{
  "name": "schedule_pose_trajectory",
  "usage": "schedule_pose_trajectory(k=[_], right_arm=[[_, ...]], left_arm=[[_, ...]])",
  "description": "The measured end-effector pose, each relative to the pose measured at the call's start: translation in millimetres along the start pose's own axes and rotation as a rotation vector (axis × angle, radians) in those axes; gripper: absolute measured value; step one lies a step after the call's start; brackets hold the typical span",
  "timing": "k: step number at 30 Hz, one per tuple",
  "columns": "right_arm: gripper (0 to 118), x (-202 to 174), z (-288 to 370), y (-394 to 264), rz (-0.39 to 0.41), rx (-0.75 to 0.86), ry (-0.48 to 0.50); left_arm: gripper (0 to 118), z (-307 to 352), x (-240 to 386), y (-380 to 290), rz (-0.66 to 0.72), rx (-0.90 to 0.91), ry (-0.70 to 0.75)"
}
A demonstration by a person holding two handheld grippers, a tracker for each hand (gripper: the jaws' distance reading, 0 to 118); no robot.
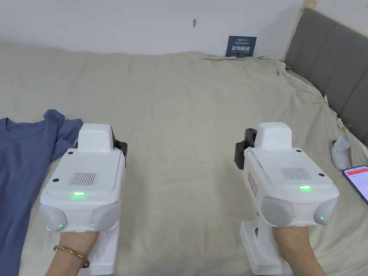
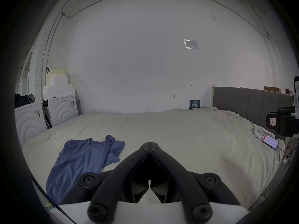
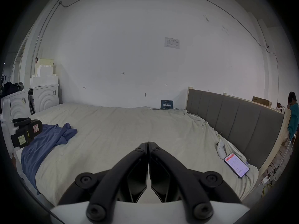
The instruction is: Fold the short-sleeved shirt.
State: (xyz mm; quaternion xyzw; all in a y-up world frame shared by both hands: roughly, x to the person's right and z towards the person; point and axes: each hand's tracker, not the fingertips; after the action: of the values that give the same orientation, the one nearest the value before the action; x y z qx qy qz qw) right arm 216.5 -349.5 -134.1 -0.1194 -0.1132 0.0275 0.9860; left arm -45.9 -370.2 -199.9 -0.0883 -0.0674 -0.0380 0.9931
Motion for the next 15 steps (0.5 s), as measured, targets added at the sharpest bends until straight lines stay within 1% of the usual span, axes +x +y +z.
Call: schedule_pose_trajectory(k=[15], right_arm=[[0, -1.0, 2.5, -1.7, -0.003, -0.001, 0.006]], left_arm=[[0, 1.7, -1.4, -3.2, -0.011, -0.011, -0.006]])
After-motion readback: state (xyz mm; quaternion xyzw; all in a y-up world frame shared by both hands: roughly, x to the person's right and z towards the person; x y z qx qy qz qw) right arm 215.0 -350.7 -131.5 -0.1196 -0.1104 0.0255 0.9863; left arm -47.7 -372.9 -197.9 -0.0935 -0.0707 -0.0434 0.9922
